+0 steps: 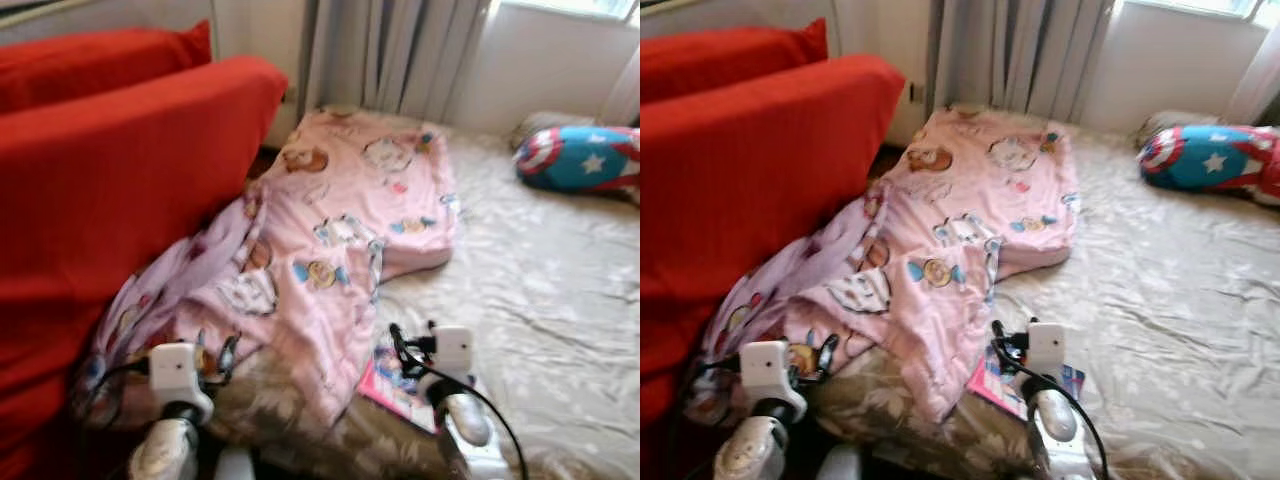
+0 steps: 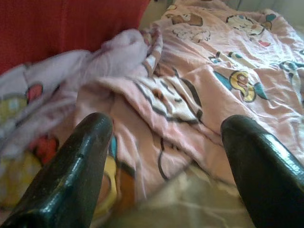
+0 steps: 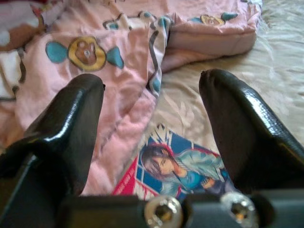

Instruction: Clean up the room

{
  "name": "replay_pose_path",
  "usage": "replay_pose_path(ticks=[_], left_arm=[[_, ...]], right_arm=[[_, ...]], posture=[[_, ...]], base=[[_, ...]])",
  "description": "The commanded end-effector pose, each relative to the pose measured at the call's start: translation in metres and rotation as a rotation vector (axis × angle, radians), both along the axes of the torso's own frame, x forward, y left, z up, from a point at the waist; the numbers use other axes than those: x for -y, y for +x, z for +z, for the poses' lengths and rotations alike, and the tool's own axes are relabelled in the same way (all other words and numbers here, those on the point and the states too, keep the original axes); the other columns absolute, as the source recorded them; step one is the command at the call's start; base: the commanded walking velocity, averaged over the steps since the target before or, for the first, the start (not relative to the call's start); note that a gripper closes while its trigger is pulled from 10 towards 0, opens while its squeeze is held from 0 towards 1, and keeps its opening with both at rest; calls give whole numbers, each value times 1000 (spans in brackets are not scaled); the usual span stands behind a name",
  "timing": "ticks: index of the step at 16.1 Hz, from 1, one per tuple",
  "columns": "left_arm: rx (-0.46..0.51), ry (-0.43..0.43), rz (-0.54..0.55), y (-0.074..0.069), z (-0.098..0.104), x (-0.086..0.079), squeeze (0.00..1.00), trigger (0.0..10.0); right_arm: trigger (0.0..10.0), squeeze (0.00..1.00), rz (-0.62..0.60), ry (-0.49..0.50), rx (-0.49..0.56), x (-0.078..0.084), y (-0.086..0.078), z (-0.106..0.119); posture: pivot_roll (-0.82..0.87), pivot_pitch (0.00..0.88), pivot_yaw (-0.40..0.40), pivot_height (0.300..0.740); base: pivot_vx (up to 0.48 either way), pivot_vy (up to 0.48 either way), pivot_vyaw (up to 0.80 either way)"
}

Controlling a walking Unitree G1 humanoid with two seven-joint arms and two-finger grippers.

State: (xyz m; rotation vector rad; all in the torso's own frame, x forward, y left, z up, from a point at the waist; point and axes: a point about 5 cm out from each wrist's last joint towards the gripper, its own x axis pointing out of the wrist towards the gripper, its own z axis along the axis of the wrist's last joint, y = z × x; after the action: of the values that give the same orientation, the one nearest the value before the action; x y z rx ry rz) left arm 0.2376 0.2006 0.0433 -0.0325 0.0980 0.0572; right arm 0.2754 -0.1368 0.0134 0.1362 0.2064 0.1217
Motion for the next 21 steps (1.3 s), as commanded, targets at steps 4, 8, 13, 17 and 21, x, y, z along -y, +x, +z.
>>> replay_pose_path(ticks=[4,8,13,17,21], left_arm=[[7,-18,-31,2,2,11,0,10000],[7,-12,-40,-1,3,12,0,10000],[-5,5,-52,-6,5,7,0,10000],[-14,13,-89,-1,7,12,0,10000],[-28,25,-113,-4,8,11,0,10000]], right_arm=[[10000,0,-39,-19,-13,13,-2,-3],[10000,0,-227,80,-118,32,-9,-18],[10000,0,-386,139,-237,56,-25,-38],[10000,0,-388,116,-264,62,-28,-42],[10000,0,-374,115,-226,60,-29,-40]], posture=[[85,10,-90,605],[93,32,-81,605],[115,72,-52,605],[121,105,-22,605],[118,141,-6,575]], base=[[328,0,0],[0,0,0],[0,0,0],[0,0,0],[0,0,0]])
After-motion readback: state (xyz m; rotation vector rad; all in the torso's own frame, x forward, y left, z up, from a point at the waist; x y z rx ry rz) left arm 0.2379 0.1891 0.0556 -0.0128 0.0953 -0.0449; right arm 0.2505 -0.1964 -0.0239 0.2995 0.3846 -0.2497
